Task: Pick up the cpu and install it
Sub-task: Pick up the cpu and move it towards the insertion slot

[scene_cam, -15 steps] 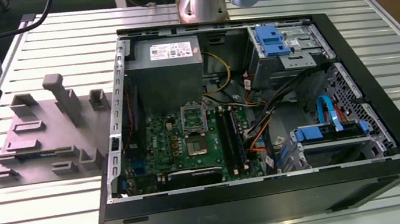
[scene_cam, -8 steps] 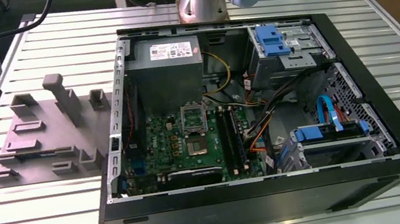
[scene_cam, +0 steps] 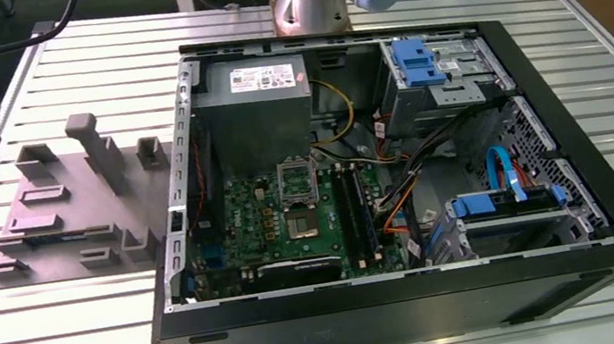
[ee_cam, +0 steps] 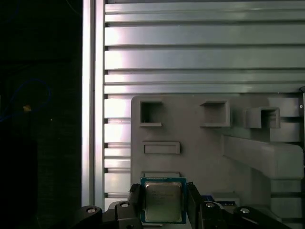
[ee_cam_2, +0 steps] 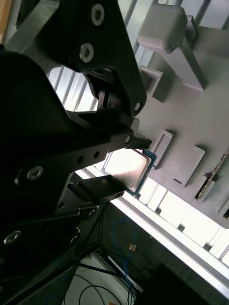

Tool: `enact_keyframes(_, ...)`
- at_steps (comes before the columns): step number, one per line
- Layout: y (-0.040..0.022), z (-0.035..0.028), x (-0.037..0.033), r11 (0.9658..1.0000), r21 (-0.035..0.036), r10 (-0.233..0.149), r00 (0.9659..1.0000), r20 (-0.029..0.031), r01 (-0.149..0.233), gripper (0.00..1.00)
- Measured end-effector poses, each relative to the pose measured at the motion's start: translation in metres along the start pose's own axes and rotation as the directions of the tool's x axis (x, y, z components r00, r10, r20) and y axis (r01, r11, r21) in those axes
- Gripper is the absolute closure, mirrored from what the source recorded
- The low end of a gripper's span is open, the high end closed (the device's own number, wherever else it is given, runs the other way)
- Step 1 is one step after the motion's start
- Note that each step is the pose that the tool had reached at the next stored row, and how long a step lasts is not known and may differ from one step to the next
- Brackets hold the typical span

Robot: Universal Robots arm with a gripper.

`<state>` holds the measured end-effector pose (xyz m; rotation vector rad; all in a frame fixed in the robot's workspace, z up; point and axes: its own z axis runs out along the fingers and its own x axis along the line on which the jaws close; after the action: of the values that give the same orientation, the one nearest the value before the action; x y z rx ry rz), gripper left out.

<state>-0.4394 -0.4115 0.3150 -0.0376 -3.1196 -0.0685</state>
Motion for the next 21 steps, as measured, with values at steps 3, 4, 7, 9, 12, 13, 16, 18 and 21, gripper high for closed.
enact_keyframes(3,0.0001,-0.0009,0.0,1.0,-0.0004,0.0,1.0,0.0005,0.0,0.53)
enact_keyframes(4,0.0001,-0.0012,0.0,1.0,-0.0002,0.0,1.0,0.0003,0.0,0.53)
enact_keyframes(7,0.0001,-0.0015,0.0,1.0,-0.0001,0.0,1.0,0.0002,0.0,0.53)
enact_keyframes(9,0.0001,-0.002,0.0001,1.0,0.0,0.0,1.0,0.0,0.0,0.53)
enact_keyframes(12,0.0002,-0.0049,0.0001,1.0,-0.0001,0.0,1.0,0.0001,0.0,0.53)
enact_keyframes(13,0.0003,-0.0067,0.0001,1.0,0.0,0.0,1.0,0.0,0.0,0.53)
enact_keyframes(16,0.0006,-0.0136,0.0003,1.0,-0.0002,0.0,1.0,0.0002,0.0,0.53)
enact_keyframes(18,0.0009,-0.0193,0.0004,1.0,0.0,0.0,1.0,0.0001,0.0,0.53)
enact_keyframes(21,0.0013,-0.0286,0.0006,1.0,-0.0001,0.0,1.0,0.0001,0.0,0.53)
